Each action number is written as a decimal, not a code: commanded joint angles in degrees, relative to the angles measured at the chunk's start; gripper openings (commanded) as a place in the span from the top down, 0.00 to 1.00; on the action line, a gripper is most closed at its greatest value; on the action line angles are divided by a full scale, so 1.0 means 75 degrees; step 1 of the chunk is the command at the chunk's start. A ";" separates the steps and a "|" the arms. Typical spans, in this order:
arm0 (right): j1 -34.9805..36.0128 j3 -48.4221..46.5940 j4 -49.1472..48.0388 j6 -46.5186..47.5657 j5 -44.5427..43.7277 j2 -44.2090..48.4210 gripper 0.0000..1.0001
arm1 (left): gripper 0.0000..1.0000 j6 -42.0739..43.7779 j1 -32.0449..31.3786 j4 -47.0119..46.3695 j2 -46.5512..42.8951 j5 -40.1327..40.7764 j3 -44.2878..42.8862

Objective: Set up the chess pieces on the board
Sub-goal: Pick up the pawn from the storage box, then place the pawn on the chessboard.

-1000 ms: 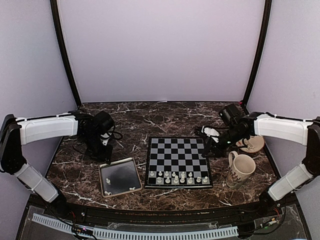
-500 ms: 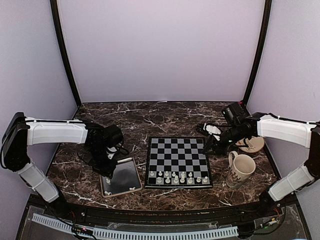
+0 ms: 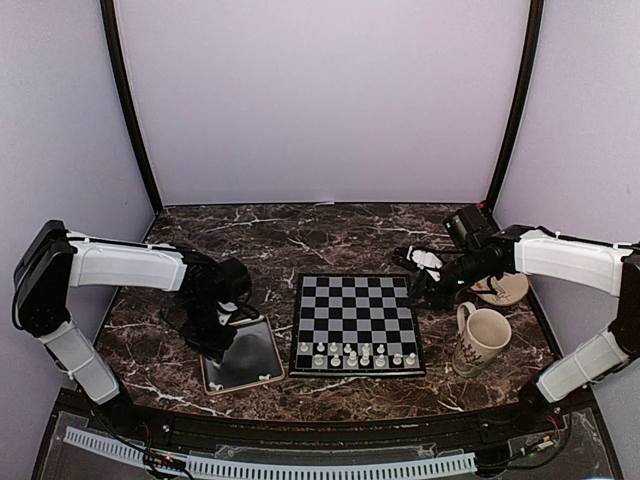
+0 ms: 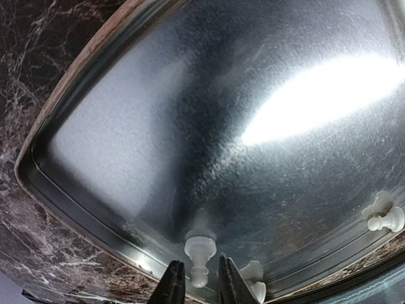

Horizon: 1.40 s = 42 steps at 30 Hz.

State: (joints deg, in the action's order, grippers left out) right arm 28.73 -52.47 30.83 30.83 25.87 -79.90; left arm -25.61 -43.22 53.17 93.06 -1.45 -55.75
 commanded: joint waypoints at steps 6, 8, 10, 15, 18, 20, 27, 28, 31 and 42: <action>-0.0034 0.0087 -0.0153 0.0027 -0.0053 0.0035 0.73 | 0.90 0.0107 -0.0070 0.0059 0.0204 0.0143 -0.0146; -0.0034 0.0101 -0.0164 0.0031 -0.0051 0.0036 0.73 | 0.92 0.0228 -0.0127 -0.0014 0.0187 0.0067 -0.0283; -0.0040 0.0103 -0.0167 0.0042 -0.0058 0.0036 0.73 | 0.95 0.0564 -0.0258 -0.0296 0.0135 -0.0351 -0.0417; -0.0034 0.0105 -0.0141 0.0060 -0.0095 0.0012 0.73 | 0.97 0.0748 -0.0445 -0.0550 0.0149 -0.0651 -0.1103; -0.0034 0.0102 -0.0150 0.0059 -0.0132 0.0012 0.73 | 0.97 0.0908 -0.0448 -0.0579 0.0286 -0.0525 -0.1759; -0.0034 0.0094 -0.0149 0.0052 -0.0145 0.0012 0.73 | 0.97 0.1077 -0.0474 -0.0651 0.0523 -0.0544 -0.2240; -0.0037 0.0099 -0.0161 0.0053 -0.0229 0.0026 0.73 | 0.96 0.1597 -0.0794 -0.0799 0.1686 -0.0573 -0.3955; -0.0034 0.0085 -0.0161 0.0056 -0.0243 0.0027 0.73 | 0.96 0.1664 -0.0869 -0.0770 0.1883 -0.0544 -0.4195; -0.0037 0.0093 -0.0161 0.0055 -0.0250 0.0024 0.73 | 0.96 0.1888 -0.1114 -0.0624 0.2489 -0.0376 -0.4944; -0.0037 0.0103 -0.0183 0.0045 -0.0326 0.0058 0.73 | 0.96 0.2215 -0.1667 -0.0458 0.3986 -0.0211 -0.6763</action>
State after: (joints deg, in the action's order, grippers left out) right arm 28.71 -52.10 30.81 31.03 23.92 -79.90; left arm -10.70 -54.81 47.70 121.71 -3.79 -103.28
